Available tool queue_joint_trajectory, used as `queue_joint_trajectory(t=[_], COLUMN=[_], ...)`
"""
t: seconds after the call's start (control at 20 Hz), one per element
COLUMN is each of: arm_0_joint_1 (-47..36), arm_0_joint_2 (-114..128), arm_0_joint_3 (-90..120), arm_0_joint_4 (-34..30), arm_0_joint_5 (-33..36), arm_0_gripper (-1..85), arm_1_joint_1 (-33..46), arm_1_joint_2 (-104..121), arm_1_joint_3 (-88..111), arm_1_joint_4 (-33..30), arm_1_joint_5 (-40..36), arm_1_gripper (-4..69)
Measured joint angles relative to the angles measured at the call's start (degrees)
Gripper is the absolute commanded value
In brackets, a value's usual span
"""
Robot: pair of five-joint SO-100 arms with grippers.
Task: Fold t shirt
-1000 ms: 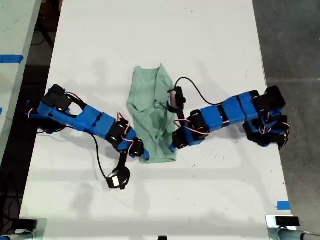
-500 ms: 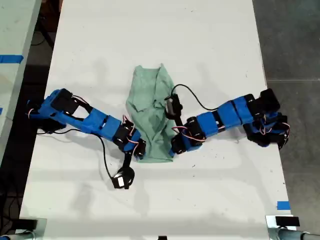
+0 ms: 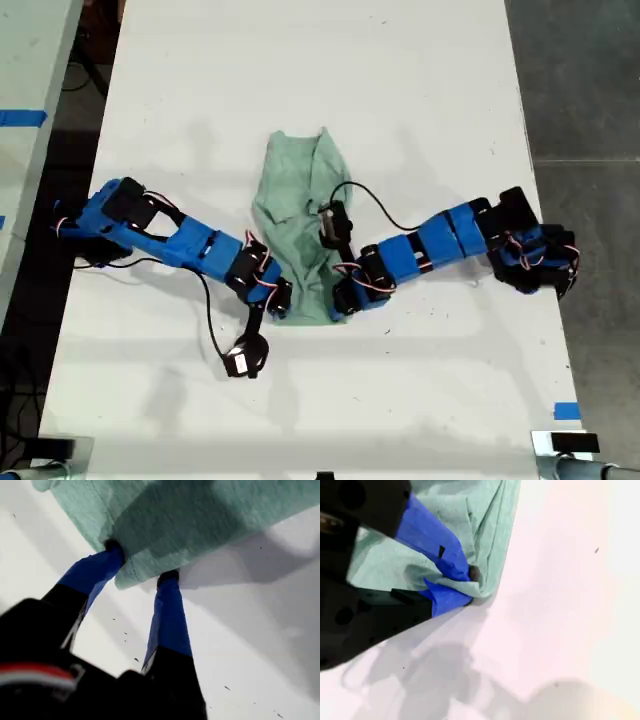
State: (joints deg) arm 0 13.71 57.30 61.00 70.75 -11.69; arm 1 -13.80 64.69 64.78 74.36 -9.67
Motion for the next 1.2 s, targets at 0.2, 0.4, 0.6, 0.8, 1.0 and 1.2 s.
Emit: queue_joint_trajectory(t=[0.2, 0.4, 0.6, 0.8, 1.0, 1.2], arm_0_joint_1=[0.00, 0.79, 4.48, -0.79, -18.98, -37.71], arm_0_joint_2=[0.00, 0.00, 2.81, 12.22, 21.27, 21.97], arm_0_joint_3=[0.00, 0.00, 0.09, 0.09, 0.09, 0.09], arm_0_joint_4=[0.00, 0.00, 2.37, 11.69, 16.79, 17.75], arm_0_joint_5=[0.53, -0.26, -2.20, 0.00, 10.46, 14.77], arm_0_gripper=[-0.1, -0.1, -0.1, -0.1, -0.1, -0.1], arm_1_joint_1=[-0.53, -2.64, -5.54, 0.53, 13.54, 26.54], arm_1_joint_2=[-1.67, -2.81, -2.72, 3.34, 8.53, 10.99], arm_1_joint_3=[-2.99, -10.81, -16.88, -17.40, -17.40, -17.40], arm_1_joint_4=[0.00, 5.36, 5.54, 8.00, 10.02, 11.87], arm_1_joint_5=[0.88, 2.20, 3.43, -2.55, -8.79, -13.27], arm_1_gripper=[1.1, 1.1, 1.1, 1.1, 1.1, 1.1])
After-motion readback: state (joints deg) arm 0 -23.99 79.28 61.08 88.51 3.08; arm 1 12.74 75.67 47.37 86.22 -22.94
